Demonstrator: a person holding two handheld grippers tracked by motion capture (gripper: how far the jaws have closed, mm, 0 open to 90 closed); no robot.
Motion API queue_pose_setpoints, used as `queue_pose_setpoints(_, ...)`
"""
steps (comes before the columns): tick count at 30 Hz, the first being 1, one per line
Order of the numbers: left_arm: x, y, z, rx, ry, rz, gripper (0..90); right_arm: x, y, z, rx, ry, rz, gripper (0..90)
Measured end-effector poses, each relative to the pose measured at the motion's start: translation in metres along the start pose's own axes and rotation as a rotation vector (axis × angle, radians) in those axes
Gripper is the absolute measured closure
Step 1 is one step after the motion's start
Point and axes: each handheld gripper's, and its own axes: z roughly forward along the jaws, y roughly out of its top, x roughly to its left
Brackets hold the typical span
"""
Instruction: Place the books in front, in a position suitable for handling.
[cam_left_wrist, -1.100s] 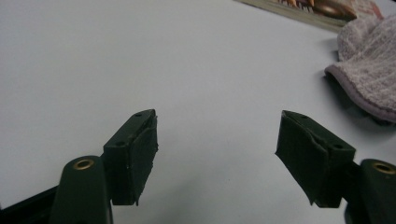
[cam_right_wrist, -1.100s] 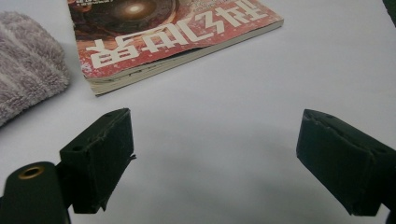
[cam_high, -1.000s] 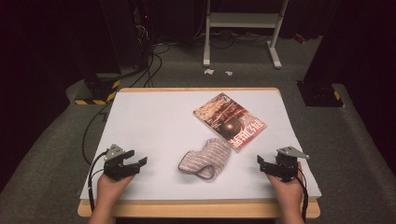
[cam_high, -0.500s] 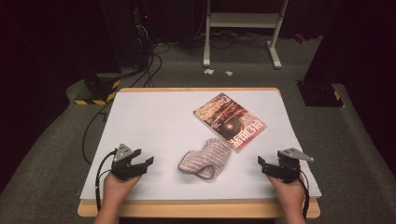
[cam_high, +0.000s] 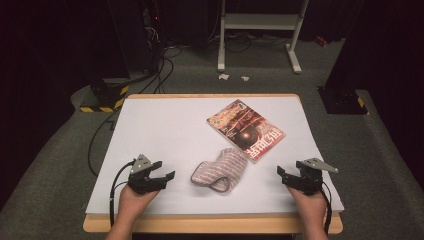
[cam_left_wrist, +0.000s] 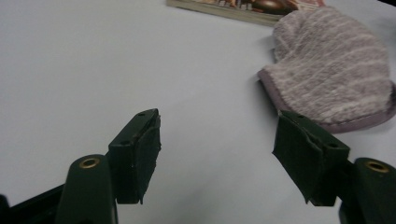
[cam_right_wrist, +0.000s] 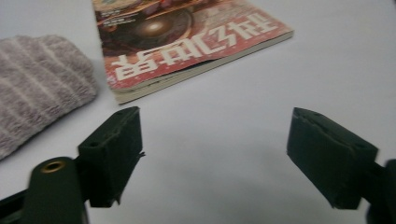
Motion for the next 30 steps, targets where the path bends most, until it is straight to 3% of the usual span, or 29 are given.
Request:
queue_pose_setpoints(4,-0.013,0.010,0.007,-0.001,-0.026,0.031,28.8,0.001,-0.001,-0.002,-0.018,-0.016,-0.007,18.2)
queue_pose_setpoints(10,-0.036,0.029,0.028,0.020,-0.102,0.080,27.5,0.002,0.000,-0.002,-0.039,0.021,-0.014,20.4)
queue_pose_setpoints(11,-0.044,0.036,0.035,0.041,-0.133,0.086,27.5,0.002,-0.001,-0.002,-0.043,0.026,-0.010,21.0)
queue_pose_setpoints(12,-0.044,0.036,0.035,0.041,-0.133,0.086,27.4,0.002,-0.001,-0.002,-0.043,0.026,-0.010,21.0)
queue_pose_setpoints(16,-0.065,0.051,0.058,0.098,-0.186,0.104,24.0,0.004,-0.002,-0.001,-0.052,0.038,-0.009,21.3)
queue_pose_setpoints(23,-0.088,0.061,0.091,0.184,-0.211,0.161,17.6,0.006,-0.003,0.001,-0.050,0.054,-0.013,21.6)
queue_pose_setpoints(30,-0.099,0.060,0.114,0.243,-0.196,0.206,18.1,0.006,-0.002,0.001,-0.054,0.057,-0.012,22.1)
